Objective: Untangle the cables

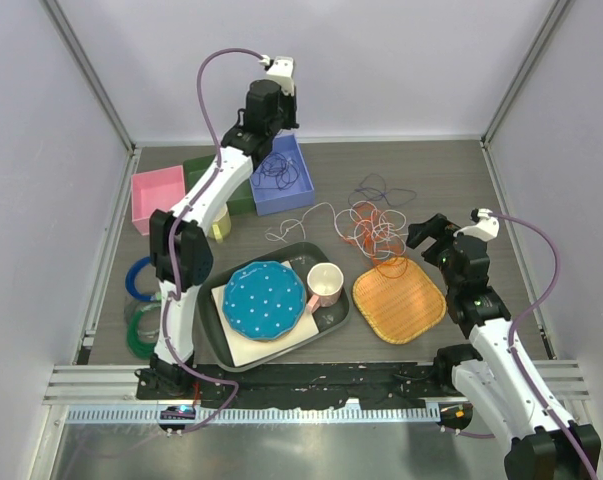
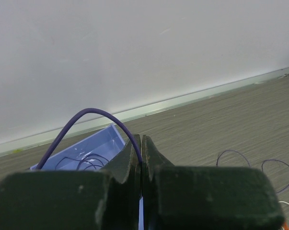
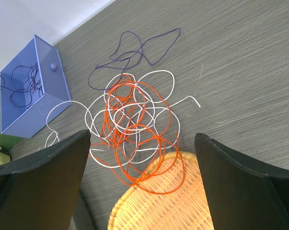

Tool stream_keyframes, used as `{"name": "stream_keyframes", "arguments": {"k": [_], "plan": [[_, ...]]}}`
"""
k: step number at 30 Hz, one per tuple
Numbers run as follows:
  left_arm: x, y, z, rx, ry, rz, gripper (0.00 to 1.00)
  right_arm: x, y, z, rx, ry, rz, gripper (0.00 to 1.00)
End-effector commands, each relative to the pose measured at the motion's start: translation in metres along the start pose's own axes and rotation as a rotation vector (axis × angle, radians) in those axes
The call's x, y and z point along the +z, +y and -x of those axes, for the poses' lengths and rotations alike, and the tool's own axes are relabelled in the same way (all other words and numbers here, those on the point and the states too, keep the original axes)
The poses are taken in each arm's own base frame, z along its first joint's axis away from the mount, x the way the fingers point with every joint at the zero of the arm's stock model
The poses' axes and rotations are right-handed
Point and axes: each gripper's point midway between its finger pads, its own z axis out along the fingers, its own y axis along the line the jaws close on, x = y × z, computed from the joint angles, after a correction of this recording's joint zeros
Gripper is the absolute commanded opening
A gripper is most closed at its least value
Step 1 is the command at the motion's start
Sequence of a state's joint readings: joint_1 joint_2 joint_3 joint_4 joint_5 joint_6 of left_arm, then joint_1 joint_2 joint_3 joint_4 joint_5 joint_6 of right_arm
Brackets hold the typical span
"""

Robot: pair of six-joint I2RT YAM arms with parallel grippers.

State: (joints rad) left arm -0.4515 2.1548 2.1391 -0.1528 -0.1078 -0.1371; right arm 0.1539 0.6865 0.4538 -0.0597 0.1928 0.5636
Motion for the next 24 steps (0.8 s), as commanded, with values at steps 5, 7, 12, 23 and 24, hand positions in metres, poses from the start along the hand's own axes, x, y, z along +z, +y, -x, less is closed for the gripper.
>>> {"name": "stream_keyframes", "arguments": {"k": [5,7,12,23,24], "plan": [[-0.049,-0.010,0.110,-0.017,-0.233,-0.041,0.00,-0.002,0.009,0.019,0.026,-0.073,0.030,0.95],[-0.058,-0.006,0.125,0.005,-0.266,-0.020,0.00,-0.003,0.008,0.019,0.025,-0.077,0.030,0.95],[-0.073,-0.002,0.145,0.036,-0.303,-0.003,0.00,-0.005,0.009,0.021,0.024,-0.086,0.035,0.95],[-0.096,-0.024,0.172,0.136,-0.373,0.007,0.00,-0.004,0.007,0.020,0.017,-0.079,0.024,0.95],[-0.099,-0.021,0.176,0.151,-0.380,0.022,0.00,-0.004,0.007,0.020,0.017,-0.078,0.025,0.95]]}}
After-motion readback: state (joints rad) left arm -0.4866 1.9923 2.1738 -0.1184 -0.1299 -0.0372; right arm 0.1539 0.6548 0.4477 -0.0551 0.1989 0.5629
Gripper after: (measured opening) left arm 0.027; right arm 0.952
